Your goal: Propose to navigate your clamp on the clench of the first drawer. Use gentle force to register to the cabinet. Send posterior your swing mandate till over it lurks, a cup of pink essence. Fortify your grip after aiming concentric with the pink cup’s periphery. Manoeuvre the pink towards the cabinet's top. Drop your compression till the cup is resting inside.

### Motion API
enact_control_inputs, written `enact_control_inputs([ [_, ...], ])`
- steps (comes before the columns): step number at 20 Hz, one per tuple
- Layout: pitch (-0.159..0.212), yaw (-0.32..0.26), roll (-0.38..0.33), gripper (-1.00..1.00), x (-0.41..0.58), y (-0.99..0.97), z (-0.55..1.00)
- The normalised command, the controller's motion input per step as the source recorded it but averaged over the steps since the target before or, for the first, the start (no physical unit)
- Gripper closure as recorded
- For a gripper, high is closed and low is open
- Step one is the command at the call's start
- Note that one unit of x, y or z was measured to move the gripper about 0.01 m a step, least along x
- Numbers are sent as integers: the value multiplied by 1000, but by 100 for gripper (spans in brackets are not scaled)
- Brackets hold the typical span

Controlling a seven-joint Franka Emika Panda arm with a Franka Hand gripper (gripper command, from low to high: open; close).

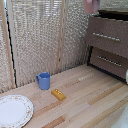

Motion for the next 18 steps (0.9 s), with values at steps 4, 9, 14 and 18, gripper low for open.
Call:
enact_control_inputs([
  [4,28,-46,92,100,130,-830,866],
  [9,2,0,127,100,39,-973,630],
  [14,50,0,120,100,0,-954,218],
  [18,68,31,137,100,16,-856,3],
])
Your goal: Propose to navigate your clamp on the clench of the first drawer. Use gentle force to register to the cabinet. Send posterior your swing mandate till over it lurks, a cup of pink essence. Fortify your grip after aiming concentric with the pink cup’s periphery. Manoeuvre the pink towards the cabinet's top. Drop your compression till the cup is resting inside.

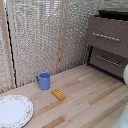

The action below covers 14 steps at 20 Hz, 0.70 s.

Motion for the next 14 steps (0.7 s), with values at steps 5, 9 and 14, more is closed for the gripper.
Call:
enact_control_inputs([
  [5,66,56,134,100,151,-712,0],
  [9,63,50,117,100,122,-631,2],
  [14,16,7,111,100,41,-554,158],
])
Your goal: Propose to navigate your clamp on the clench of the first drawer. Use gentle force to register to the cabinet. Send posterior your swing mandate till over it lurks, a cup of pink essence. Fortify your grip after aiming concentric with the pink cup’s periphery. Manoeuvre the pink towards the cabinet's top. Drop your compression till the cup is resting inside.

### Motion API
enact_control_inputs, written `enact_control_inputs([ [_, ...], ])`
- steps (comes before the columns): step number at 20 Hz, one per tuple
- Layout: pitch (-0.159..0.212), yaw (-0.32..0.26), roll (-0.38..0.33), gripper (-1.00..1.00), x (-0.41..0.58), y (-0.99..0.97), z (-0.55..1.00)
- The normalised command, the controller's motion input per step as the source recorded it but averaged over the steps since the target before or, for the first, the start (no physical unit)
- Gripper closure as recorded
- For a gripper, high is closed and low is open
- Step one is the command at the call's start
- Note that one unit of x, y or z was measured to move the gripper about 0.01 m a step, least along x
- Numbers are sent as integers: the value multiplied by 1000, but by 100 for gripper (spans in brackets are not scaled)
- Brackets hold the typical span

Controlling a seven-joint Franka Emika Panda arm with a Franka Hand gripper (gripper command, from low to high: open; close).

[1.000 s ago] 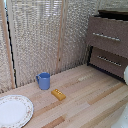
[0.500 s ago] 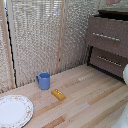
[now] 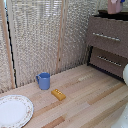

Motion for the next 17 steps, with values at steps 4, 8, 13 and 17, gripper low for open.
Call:
enact_control_inputs([
  [4,27,-16,81,100,86,-417,225],
  [8,54,9,65,-100,150,-209,433],
  [13,54,0,43,-100,149,57,671],
  [17,17,-1,44,-100,183,261,880],
])
